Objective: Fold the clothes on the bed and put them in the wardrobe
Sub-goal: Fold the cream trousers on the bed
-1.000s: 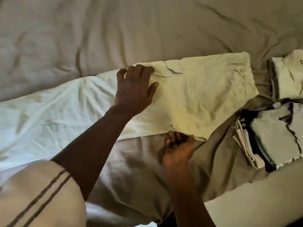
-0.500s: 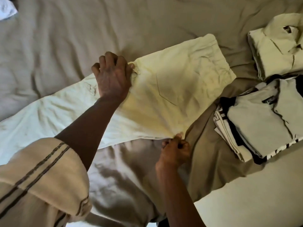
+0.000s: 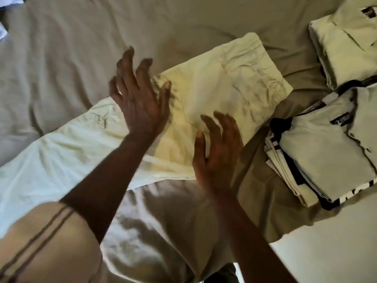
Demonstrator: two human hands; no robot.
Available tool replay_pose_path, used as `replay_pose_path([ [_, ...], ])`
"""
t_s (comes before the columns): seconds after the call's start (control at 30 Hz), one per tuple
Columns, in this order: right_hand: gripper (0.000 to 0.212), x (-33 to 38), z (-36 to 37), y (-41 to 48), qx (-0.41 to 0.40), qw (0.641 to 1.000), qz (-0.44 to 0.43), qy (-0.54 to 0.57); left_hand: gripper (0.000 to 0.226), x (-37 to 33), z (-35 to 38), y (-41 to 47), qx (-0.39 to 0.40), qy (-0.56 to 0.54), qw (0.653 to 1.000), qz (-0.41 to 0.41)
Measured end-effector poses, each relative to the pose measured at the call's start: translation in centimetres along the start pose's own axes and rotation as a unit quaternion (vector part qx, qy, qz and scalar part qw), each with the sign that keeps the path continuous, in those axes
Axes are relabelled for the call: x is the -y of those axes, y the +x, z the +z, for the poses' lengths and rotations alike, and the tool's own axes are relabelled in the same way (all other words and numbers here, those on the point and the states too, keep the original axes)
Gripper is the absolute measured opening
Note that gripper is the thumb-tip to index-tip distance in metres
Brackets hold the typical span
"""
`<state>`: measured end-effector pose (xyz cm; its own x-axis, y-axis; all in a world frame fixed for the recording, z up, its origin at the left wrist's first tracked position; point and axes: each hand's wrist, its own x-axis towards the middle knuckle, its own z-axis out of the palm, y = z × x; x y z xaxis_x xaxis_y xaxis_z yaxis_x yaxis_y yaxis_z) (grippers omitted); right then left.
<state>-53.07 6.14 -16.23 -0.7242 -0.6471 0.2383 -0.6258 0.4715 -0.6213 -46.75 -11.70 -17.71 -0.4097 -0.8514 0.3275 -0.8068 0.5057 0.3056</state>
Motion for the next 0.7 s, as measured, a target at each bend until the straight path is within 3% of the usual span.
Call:
replay_pose_path([
  [0.07,0.048,-2.7,2.1,3.4,0.061,0.991,-0.045,-0.111,0.069,-1.1,-0.3,-4.0,0.053,-0.031,0.998,0.034],
  [0.13,0.059,-6.7,3.4,6.4,0.129,0.966,-0.076,-0.212,0.085,0.1,0.0,-8.6,0.164,0.014,0.984,0.067],
  [0.2,0.068,-10.2,3.1,8.8,0.171,0.948,-0.081,-0.257,0.090,2.8,0.1,-11.8,0.221,0.075,0.971,0.043],
  [0.37,0.070,-9.1,2.4,10.9,0.112,0.948,-0.046,-0.293,0.085,1.9,-0.9,-11.4,0.201,0.060,0.973,-0.098],
  [0.43,0.066,-7.0,2.9,11.3,0.113,0.952,-0.124,-0.257,0.081,-0.5,-0.3,-9.6,0.174,0.039,0.982,-0.053],
  [0.5,0.064,-6.4,4.1,12.7,0.160,0.927,-0.236,-0.244,0.078,-1.9,1.2,-7.1,0.164,0.031,0.986,-0.003],
  [0.53,0.064,-6.9,4.8,14.0,0.166,0.925,-0.236,-0.247,0.078,-2.3,2.2,-5.7,0.165,0.017,0.986,-0.009],
  [0.63,0.070,-7.6,6.5,17.9,0.164,0.946,-0.111,-0.257,0.075,-1.9,3.8,-2.3,0.172,-0.002,0.982,-0.075],
  [0.7,0.068,-5.0,7.0,17.4,0.146,0.952,-0.090,-0.254,0.073,-1.8,3.1,-2.2,0.144,-0.022,0.985,-0.093],
])
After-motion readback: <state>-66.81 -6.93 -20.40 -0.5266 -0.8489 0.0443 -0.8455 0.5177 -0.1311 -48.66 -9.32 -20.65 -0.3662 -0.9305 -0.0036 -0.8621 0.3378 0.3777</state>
